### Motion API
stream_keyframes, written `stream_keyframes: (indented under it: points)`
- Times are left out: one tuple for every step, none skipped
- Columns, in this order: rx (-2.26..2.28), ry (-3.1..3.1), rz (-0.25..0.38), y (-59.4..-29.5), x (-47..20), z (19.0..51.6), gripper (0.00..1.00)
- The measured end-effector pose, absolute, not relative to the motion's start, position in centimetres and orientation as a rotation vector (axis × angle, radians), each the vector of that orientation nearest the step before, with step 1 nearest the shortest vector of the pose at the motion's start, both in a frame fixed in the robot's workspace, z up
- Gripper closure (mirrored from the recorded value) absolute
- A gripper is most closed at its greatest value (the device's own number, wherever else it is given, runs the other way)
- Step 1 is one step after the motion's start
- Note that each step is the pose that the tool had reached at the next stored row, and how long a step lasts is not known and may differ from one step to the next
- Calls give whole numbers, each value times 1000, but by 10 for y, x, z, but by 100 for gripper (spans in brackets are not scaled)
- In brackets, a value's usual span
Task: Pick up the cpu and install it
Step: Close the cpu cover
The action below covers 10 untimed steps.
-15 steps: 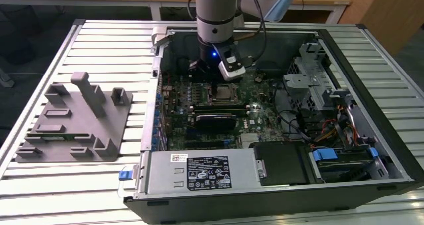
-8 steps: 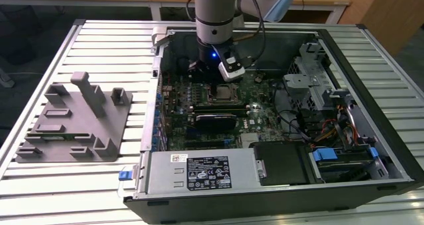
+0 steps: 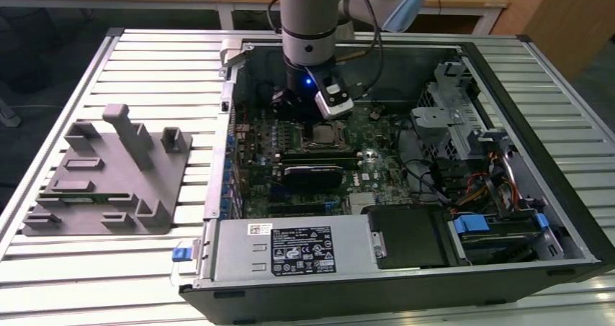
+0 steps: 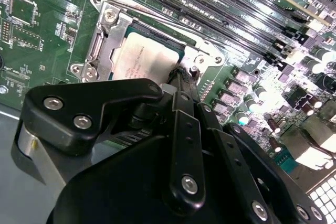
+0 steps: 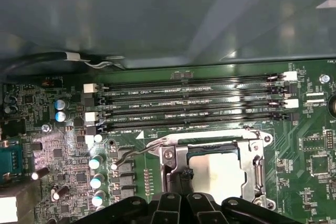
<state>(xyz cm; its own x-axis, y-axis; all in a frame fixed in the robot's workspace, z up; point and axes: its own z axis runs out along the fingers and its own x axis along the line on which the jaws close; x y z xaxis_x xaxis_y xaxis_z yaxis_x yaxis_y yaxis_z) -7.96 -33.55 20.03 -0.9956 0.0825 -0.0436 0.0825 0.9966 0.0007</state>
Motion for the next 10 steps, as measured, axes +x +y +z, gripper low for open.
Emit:
stream_keyframes:
  points:
    - [128, 3095, -2, -335, -80, 200, 89]
    - [128, 3095, -2, -335, -80, 200, 89]
    - [128, 3095, -2, -335, -80, 200, 89]
    - [128, 3095, -2, -335, -80, 199, 89]
    - [127, 3095, -2, -335, -80, 199, 89]
    - [127, 3095, -2, -335, -81, 199, 89]
    - [128, 3095, -2, -336, -81, 199, 89]
    - [127, 3095, -2, -336, -81, 199, 89]
    - [127, 3095, -2, -335, -81, 199, 89]
    - [128, 3095, -2, -335, -81, 198, 89]
